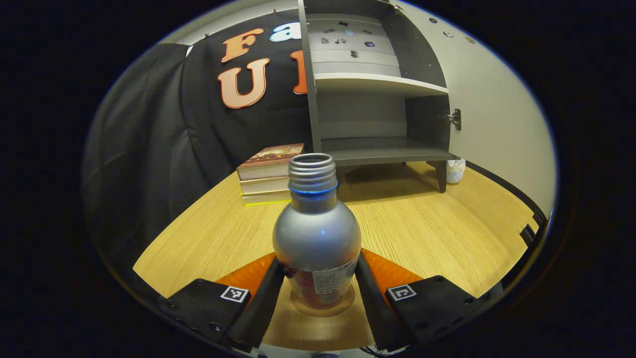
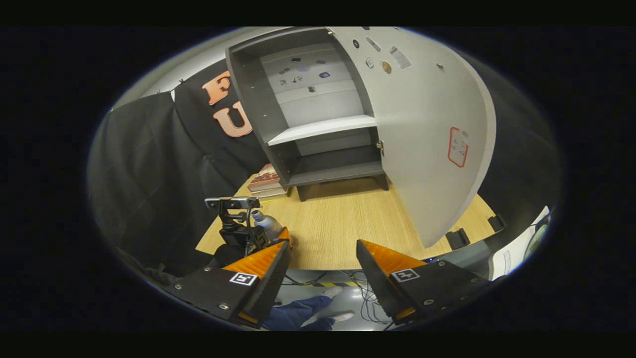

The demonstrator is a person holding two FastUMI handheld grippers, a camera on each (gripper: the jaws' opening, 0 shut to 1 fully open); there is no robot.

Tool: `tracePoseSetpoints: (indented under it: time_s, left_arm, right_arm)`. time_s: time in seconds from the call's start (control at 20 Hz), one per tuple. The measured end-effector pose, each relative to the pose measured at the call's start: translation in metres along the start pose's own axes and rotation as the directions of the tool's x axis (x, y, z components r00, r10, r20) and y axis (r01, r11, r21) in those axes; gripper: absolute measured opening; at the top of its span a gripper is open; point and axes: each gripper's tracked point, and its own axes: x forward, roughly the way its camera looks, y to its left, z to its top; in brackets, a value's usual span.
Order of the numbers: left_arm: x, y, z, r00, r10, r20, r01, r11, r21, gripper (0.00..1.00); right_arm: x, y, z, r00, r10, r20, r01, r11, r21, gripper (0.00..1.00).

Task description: Open the cabinet door with the right hand, grasp the bottle in the cabinet with the left hand and place it on the coaster, then close the cabinet door with the right hand.

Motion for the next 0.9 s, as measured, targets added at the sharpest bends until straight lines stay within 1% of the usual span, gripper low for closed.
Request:
tracePoseSetpoints:
  time_s: [0.15, 0.35, 0.45, 0.5, 0.6, 0.75, 0.9]
  left_arm:
    - [-0.002, 0.001, -0.001, 1.0, 0.005, -0.009, -0.005, 1.0, -0.012, 0.86]
    - [-0.005, 0.004, -0.001, 1.0, 0.012, -0.012, -0.012, 1.0, -0.021, 0.87]
    - [-0.008, 0.003, 0.003, 1.0, 0.007, 0.0, -0.007, 1.0, -0.019, 0.88]
    - [-0.009, 0.002, 0.005, 1.0, 0.002, 0.01, -0.002, 1.0, -0.017, 0.9]
    - [-0.012, 0.004, 0.012, 1.0, 0.004, 0.027, -0.004, 1.0, -0.009, 0.95]
    - [-0.017, 0.006, 0.028, 0.998, 0.003, 0.055, -0.003, 1.0, -0.015, 0.96]
    - [-0.024, 0.012, 0.052, 0.996, 0.012, 0.09, -0.011, 1.0, -0.006, 0.96]
  right_arm:
    - [-0.006, 0.002, -0.002, 1.0, 0.022, -0.002, -0.022, 1.0, 0.018, 0.82]
    - [-0.007, 0.001, -0.003, 0.999, 0.031, -0.006, -0.031, 0.999, 0.015, 0.82]
    - [-0.008, 0.002, 0.002, 0.999, 0.041, 0.004, -0.041, 0.999, 0.016, 0.82]
    - [-0.009, 0.0, 0.003, 0.999, 0.042, 0.005, -0.042, 0.999, 0.012, 0.82]
    - [-0.011, -0.005, 0.001, 0.999, 0.045, 0.003, -0.045, 0.999, 0.008, 0.82]
    - [-0.019, -0.012, 0.0, 0.998, 0.056, 0.006, -0.056, 0.998, 0.018, 0.82]
    - [-0.044, -0.008, 0.002, 0.998, 0.056, 0.033, -0.056, 0.998, 0.008, 0.82]
